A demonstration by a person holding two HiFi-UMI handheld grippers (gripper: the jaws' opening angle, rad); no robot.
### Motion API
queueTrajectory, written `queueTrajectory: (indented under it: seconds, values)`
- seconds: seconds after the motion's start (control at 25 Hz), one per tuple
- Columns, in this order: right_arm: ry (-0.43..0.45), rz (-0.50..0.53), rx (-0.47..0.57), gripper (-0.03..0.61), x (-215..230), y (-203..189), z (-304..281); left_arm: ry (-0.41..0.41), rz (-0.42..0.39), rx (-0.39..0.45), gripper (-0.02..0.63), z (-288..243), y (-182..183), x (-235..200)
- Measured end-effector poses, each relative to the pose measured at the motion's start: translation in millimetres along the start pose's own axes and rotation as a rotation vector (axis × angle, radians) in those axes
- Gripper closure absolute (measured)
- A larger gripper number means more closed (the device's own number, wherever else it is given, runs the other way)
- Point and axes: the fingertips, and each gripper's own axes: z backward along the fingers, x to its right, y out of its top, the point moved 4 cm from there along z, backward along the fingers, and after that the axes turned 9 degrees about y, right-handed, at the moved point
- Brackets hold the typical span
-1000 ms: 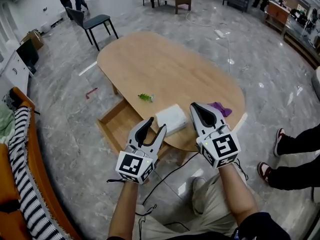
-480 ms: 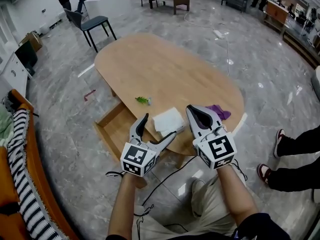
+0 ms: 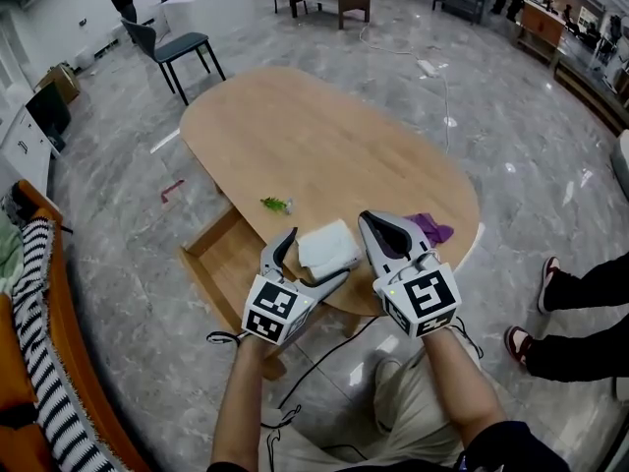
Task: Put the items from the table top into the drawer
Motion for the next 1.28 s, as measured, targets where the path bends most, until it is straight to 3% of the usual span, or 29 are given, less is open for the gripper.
queueTrajectory:
  seconds: [0.28,0.72,1.28]
  values:
    - [0.003,0.010,-0.011,0.561,1.6,-1.1,-1.0,-0.010,0.007,-0.020,0.113,-5.1,-3.0,-0.9]
    - [0.022,0.034,-0.034,0.561,-7.7,-2.3,-2.6,-0.003,-0.010,-0.004,0.235,0.5,-3.7,-0.7]
    - [0.045,0.031,-0.026,0.561,-13.7,-0.5,-6.9,0.045,0.016,0.025,0.255,17.6,6.1,-8.5]
